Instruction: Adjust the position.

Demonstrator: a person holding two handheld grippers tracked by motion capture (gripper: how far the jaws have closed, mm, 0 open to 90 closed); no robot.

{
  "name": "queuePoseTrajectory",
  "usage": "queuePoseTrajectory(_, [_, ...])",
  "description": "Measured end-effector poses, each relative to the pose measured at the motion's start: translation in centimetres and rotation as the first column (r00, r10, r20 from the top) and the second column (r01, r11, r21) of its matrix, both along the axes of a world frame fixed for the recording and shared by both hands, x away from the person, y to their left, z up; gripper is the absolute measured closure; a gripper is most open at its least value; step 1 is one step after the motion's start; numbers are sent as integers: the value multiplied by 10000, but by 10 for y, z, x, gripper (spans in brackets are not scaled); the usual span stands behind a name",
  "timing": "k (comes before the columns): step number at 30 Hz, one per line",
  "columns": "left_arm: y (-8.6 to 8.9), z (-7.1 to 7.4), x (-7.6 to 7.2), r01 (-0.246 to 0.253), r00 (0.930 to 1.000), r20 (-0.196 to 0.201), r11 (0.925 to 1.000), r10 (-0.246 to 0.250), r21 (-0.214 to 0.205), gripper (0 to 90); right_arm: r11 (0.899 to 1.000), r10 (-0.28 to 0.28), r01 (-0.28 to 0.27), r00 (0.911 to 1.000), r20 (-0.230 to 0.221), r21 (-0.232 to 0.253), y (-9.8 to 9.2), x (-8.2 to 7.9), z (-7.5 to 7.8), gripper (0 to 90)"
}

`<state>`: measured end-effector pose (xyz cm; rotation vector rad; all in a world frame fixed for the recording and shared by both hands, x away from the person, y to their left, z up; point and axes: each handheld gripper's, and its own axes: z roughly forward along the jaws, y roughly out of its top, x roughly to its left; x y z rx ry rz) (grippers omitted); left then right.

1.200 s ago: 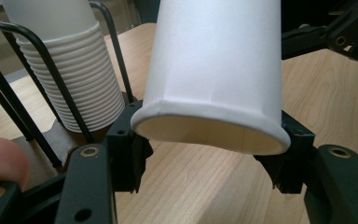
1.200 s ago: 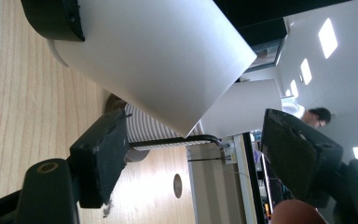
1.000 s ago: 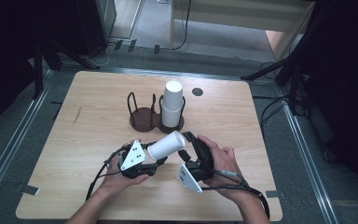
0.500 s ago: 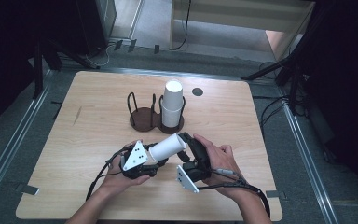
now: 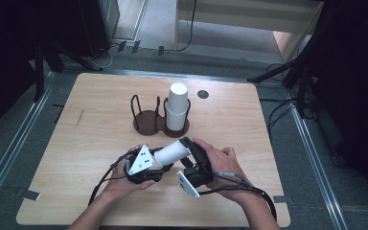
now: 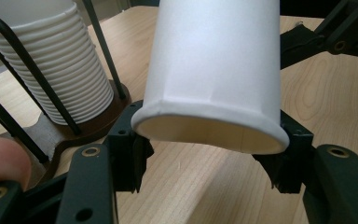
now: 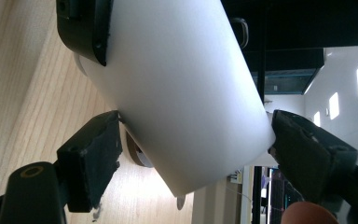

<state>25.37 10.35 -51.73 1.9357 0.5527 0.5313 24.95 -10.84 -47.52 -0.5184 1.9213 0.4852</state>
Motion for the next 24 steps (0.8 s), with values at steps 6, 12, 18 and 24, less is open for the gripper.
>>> queuePoseTrajectory(6, [-2,-1,-1,31,10000,1,9999,-31,142,408,9994,111,-110,9999,24,-332,3,0,-3,172])
queuePoseTrajectory(12, [-3,-1,-1,66,9999,82,9992,-70,388,408,9978,143,-145,9999,-43,-654,6,1,-6,172])
queuePoseTrajectory(18, [-6,-1,-1,80,9999,146,9985,-88,534,410,9956,143,-152,9998,-104,-928,9,2,-7,173])
queuePoseTrajectory(24, [-6,-1,-2,151,9996,234,9970,-169,758,411,9930,142,-167,9997,-220,-1173,9,3,-9,195])
